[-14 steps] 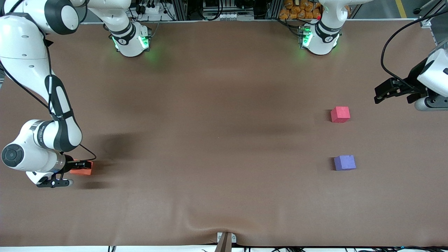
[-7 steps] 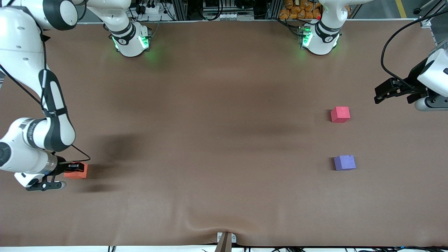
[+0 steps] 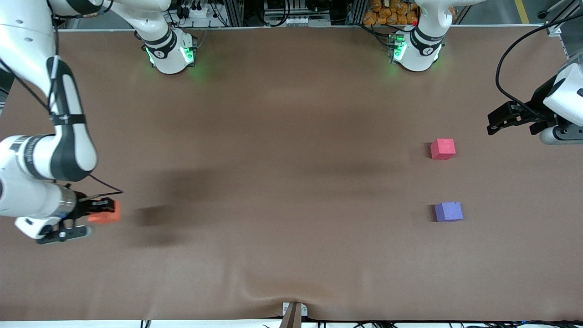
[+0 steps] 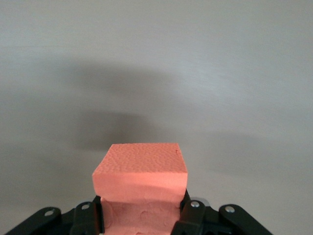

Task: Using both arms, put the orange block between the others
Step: 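Carry the orange cube with the right gripper to mid-table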

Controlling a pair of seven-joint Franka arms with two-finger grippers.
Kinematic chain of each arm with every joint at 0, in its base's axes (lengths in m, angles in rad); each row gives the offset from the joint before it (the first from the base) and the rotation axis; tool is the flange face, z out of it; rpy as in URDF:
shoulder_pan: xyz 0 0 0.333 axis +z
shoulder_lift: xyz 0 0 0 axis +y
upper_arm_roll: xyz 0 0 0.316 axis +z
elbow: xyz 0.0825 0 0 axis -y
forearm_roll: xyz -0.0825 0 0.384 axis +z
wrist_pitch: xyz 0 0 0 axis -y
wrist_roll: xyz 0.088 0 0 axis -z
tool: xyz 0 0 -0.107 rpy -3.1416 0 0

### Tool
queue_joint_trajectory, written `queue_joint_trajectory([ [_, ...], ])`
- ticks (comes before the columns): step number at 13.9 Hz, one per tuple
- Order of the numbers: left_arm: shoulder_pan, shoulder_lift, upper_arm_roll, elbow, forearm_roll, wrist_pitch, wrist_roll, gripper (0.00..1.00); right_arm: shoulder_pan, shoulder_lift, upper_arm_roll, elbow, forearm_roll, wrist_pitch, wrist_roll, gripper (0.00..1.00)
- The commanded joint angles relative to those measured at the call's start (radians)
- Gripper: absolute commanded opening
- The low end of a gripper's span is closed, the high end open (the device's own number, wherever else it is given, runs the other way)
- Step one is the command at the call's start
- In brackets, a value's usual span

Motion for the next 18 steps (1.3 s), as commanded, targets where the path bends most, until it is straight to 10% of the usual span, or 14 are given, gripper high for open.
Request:
queue_joint_trajectory([
  [1,-0.002,0.000,-0.003,0.007,0.026,0.002,0.009,1.00,0.038,-0.014,0.054,-0.027,-0.003,-0.004,0.003,0.00],
  [18,-0.001,0.000,-0.003,0.007,0.026,0.002,0.009,1.00,0.759,0.093,0.067,-0.038,0.037,0.148,0.818,0.00],
])
